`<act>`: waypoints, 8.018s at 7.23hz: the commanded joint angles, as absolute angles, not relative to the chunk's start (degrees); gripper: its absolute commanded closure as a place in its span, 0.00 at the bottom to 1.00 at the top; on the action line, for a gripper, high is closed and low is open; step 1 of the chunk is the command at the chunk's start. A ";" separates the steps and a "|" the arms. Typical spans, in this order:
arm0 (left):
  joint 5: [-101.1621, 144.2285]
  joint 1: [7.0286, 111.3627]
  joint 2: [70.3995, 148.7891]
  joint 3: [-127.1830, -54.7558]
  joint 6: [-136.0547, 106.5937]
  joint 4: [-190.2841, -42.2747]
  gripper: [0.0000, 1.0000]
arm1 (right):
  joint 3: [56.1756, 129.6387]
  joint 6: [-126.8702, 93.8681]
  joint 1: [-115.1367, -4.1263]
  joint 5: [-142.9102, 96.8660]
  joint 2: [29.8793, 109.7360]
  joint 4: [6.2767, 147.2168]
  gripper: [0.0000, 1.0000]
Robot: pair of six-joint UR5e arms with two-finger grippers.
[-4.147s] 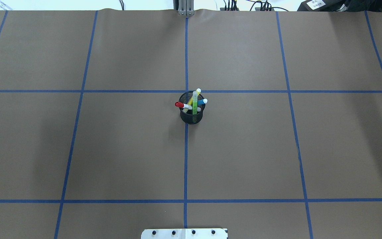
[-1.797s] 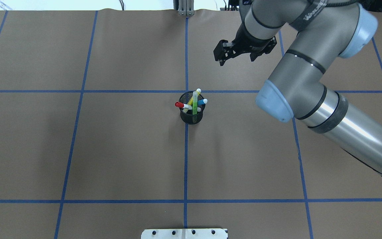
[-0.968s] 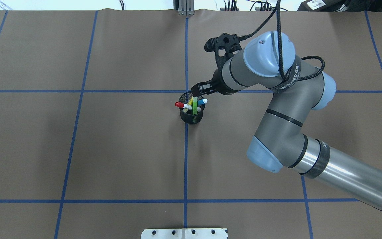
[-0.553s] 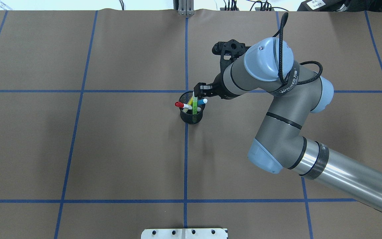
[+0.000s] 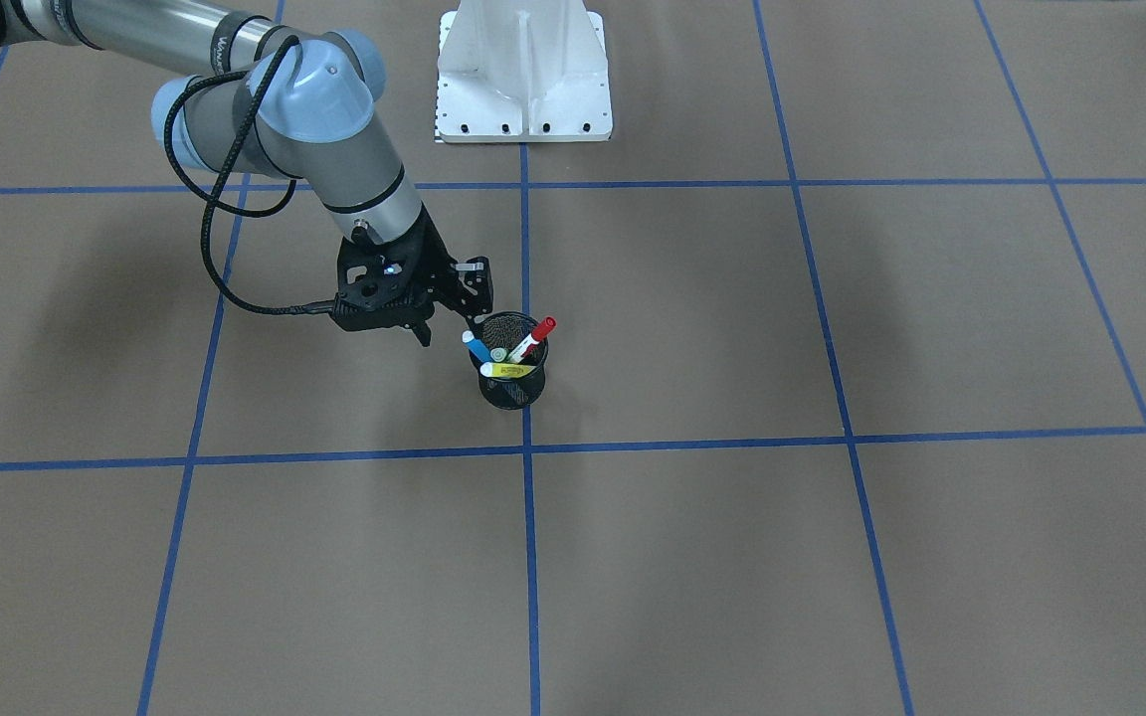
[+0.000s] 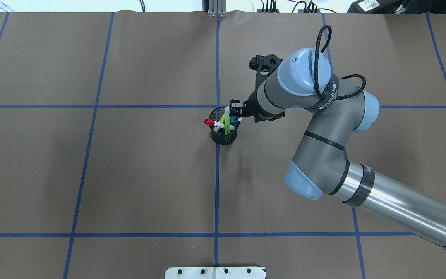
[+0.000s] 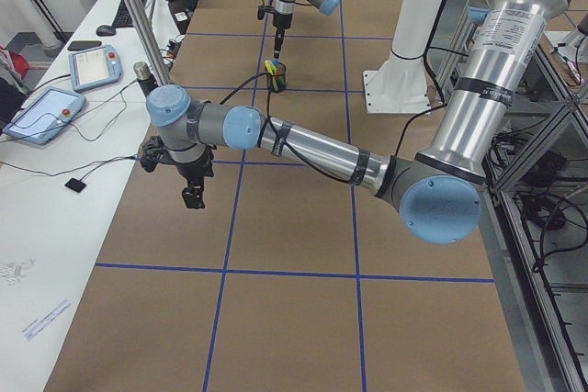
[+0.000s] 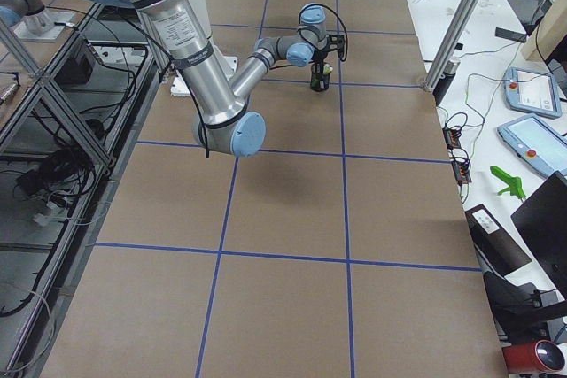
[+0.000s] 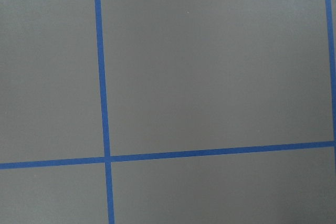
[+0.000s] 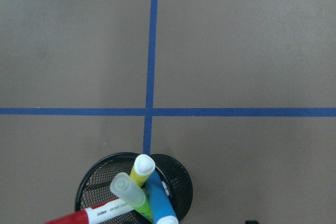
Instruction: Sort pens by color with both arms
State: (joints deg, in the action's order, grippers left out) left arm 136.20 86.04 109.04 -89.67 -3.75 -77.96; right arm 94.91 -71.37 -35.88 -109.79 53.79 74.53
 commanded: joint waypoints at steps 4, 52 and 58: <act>135.79 86.04 109.16 -89.74 -3.78 -77.96 0.00 | 92.81 -72.33 -35.77 -110.30 52.21 74.53 0.45; 111.89 33.40 129.37 -86.57 -97.65 -126.12 0.68 | 79.35 -80.51 -44.00 -89.03 58.61 41.92 0.00; 109.52 33.40 129.38 -86.57 -97.47 -126.21 0.62 | 82.51 -54.14 -66.61 -131.84 60.28 75.48 0.00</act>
